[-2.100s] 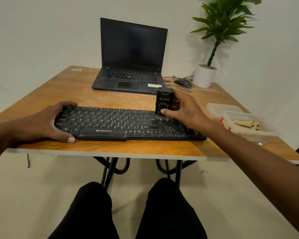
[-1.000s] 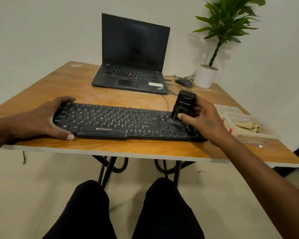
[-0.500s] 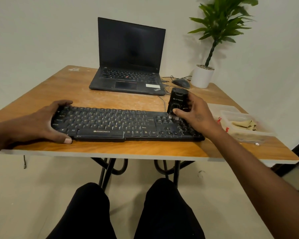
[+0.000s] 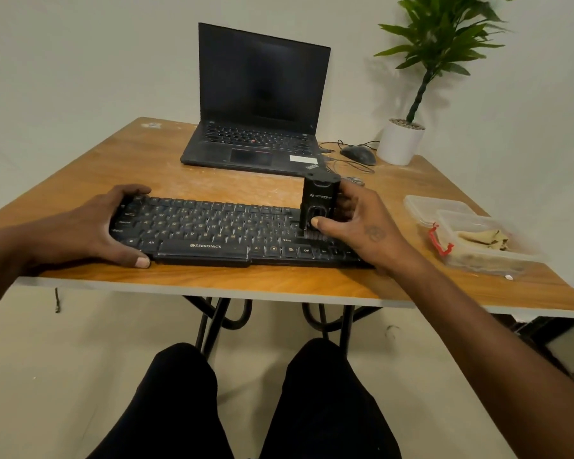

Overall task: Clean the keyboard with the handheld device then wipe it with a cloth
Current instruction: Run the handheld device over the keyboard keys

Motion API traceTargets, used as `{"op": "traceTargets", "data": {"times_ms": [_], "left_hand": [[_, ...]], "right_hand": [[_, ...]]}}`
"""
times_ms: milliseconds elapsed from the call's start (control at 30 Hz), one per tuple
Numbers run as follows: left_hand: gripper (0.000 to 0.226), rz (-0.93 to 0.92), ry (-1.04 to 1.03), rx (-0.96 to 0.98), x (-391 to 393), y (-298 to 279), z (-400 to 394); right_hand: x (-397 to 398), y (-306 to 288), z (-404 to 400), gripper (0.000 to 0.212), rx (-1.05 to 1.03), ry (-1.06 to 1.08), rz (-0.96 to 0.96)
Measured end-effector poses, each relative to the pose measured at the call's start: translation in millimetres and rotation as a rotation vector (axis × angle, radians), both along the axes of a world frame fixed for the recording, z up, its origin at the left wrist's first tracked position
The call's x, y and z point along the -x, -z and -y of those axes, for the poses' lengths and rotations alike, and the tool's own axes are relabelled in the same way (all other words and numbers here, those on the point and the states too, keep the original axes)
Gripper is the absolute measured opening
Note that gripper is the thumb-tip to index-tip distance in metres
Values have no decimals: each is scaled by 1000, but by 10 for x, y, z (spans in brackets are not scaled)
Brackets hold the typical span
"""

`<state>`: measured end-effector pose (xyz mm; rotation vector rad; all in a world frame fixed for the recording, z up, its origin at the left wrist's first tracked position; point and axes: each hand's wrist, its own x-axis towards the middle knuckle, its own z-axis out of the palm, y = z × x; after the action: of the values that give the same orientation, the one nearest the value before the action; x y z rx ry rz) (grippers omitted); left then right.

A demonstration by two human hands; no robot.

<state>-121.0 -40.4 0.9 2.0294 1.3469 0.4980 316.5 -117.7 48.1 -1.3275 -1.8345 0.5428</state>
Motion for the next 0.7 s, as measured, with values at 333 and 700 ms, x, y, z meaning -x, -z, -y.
{"op": "traceTargets", "data": {"times_ms": [333,700], "left_hand": [[122,-11,13,22,-26,-55,48],[116,28,-1,8,-79,-86,127]], "right_hand": [[235,-96,-372,58,-22,103,-1],[219,-8,314,57,36,-61,-106]]}}
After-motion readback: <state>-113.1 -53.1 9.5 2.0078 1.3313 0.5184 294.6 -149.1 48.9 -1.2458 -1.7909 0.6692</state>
